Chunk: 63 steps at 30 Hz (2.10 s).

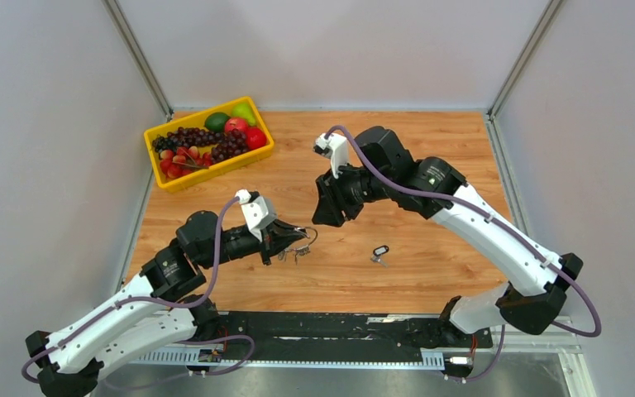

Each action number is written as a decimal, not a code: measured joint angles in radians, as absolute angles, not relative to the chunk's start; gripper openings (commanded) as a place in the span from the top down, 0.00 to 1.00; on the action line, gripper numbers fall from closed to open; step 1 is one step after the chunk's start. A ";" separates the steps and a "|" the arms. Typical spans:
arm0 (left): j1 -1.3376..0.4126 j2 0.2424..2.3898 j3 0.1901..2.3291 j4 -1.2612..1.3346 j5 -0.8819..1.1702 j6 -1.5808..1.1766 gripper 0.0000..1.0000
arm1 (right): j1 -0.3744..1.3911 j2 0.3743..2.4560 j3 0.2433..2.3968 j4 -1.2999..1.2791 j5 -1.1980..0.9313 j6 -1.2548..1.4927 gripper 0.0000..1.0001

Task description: Put the keys on the keyring

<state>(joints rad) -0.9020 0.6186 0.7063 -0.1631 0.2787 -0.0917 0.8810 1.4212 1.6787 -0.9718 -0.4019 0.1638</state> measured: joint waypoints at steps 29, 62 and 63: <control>-0.902 0.782 0.977 -0.577 0.700 -0.199 1.00 | 1.356 0.895 1.218 -0.659 -0.152 -0.781 0.54; -0.902 0.767 0.944 -0.574 0.930 -0.406 1.00 | 1.895 1.068 1.256 -0.656 0.445 -1.290 0.61; -0.902 0.767 0.944 -0.577 0.931 -0.406 1.00 | 1.900 1.075 1.264 -0.660 0.448 -1.293 0.61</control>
<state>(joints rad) -0.9020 0.7673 0.9440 -0.5774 0.9314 -0.4065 1.8996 1.0748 1.2644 -0.6601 0.4480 -1.2934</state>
